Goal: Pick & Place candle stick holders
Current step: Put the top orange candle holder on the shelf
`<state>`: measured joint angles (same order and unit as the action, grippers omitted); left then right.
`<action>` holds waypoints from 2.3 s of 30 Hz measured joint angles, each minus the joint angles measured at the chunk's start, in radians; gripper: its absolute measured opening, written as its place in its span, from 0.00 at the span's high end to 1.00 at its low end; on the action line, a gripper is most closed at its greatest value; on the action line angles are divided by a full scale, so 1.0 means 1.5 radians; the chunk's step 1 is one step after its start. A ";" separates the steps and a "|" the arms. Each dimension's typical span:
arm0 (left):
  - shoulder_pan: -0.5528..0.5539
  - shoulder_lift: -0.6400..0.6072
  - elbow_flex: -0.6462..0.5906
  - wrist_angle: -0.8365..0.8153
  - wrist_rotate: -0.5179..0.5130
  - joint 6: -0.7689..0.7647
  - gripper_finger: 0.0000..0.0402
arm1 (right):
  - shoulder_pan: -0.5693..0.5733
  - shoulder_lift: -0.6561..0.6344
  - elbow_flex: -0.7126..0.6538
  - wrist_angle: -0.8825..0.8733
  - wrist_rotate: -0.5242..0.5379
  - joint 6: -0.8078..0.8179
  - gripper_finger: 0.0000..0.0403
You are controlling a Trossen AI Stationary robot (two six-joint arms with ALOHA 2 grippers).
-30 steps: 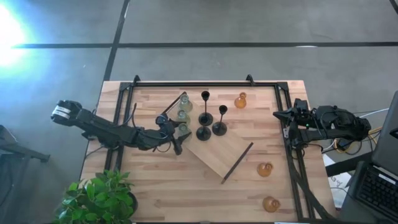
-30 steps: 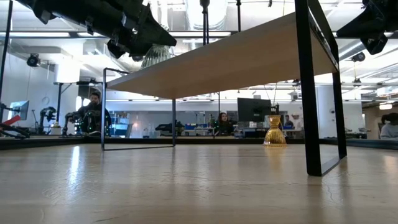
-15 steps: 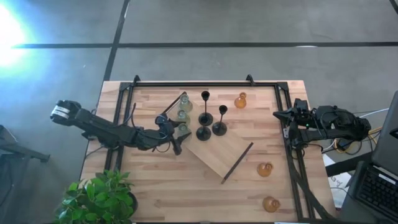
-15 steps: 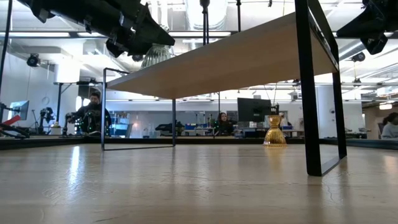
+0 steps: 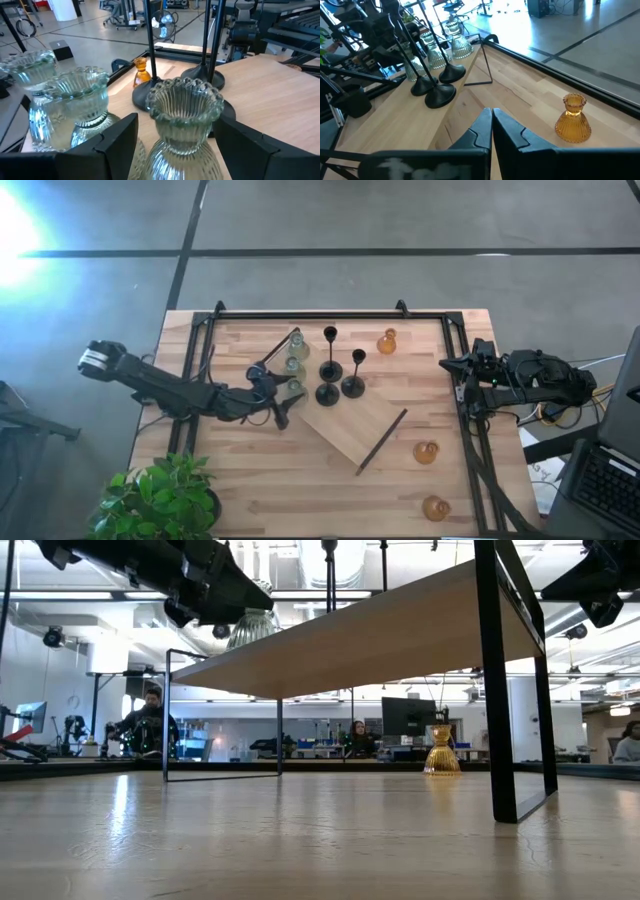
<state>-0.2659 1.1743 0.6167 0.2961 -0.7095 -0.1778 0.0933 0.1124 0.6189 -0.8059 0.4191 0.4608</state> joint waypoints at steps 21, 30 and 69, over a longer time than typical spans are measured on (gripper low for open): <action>-0.032 -0.077 -0.031 -0.043 -0.022 -0.009 0.35 | 0.000 0.000 0.000 0.000 0.000 0.000 0.98; -0.053 -0.150 -0.044 -0.125 -0.030 -0.022 0.35 | 0.000 0.000 0.000 0.000 0.000 0.000 0.98; 0.093 -0.715 -0.119 -0.487 0.116 0.287 0.99 | 0.000 0.000 0.000 0.000 0.000 0.000 0.98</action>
<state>-0.1270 0.1024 0.4380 -0.4338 -0.5352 0.2520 0.0933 0.1126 0.6189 -0.8057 0.4192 0.4606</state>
